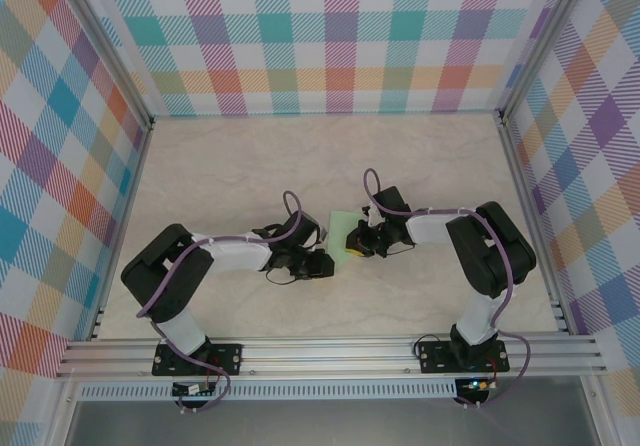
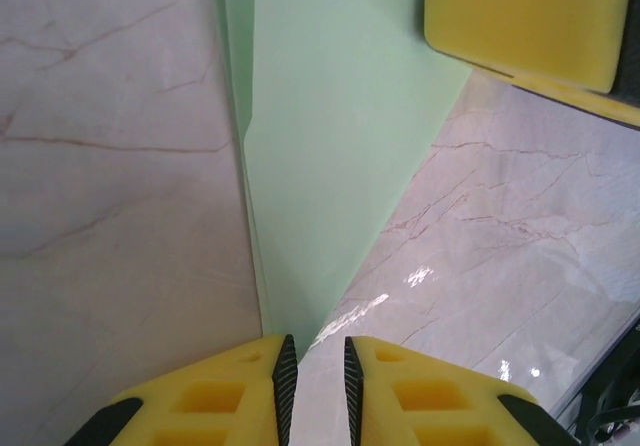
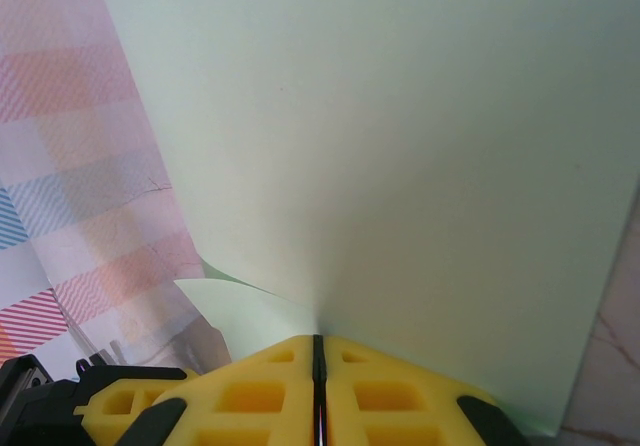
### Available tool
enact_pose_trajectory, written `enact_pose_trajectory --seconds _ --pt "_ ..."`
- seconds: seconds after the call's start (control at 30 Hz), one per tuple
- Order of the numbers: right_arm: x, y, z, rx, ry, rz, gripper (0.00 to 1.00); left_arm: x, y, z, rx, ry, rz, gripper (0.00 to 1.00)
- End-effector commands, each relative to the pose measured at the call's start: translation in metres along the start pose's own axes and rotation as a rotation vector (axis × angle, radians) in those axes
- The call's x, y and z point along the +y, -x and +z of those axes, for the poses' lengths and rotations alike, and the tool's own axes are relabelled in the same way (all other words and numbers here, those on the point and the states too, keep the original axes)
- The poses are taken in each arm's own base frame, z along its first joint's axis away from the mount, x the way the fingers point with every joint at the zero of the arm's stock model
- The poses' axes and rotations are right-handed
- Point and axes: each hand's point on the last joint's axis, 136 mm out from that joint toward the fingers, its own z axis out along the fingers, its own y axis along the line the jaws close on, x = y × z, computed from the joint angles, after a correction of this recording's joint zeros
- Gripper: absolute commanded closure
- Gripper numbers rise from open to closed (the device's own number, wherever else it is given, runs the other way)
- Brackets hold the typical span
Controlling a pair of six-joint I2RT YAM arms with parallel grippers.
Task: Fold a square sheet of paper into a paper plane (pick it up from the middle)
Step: Third fold the triangle at the center of the table.
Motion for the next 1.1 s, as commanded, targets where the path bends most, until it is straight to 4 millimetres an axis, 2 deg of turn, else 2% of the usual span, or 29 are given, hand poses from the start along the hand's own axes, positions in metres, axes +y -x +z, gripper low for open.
enact_pose_trajectory --seconds 0.0,0.13,0.33,0.43,0.57,0.67,0.83,1.07 --pt "-0.055 -0.014 0.008 0.021 -0.203 0.078 0.9 0.026 -0.029 -0.004 0.096 0.087 -0.054 0.76" --pt "-0.054 -0.014 0.008 0.02 -0.201 0.079 0.9 0.011 -0.02 -0.014 0.071 0.058 -0.033 0.76" --pt "-0.053 -0.014 0.008 0.02 -0.196 0.079 0.9 -0.013 0.01 -0.035 -0.039 0.041 0.01 0.76" --pt "-0.052 -0.013 0.008 0.019 -0.19 0.081 0.9 -0.023 0.026 -0.033 -0.072 0.034 0.018 0.76" --pt "-0.051 -0.013 0.008 0.017 -0.188 0.082 0.9 -0.032 0.038 -0.018 -0.064 0.004 0.008 0.77" --pt "-0.051 -0.012 0.008 0.019 -0.185 0.085 0.9 -0.028 0.038 -0.004 -0.035 0.006 -0.011 0.79" --pt "-0.041 -0.01 0.005 0.014 -0.161 0.073 0.9 -0.004 0.023 0.011 0.014 0.062 -0.053 0.84" --pt "-0.005 -0.001 -0.009 -0.01 -0.062 0.013 0.89 0.037 0.002 0.019 0.046 0.183 -0.083 0.91"
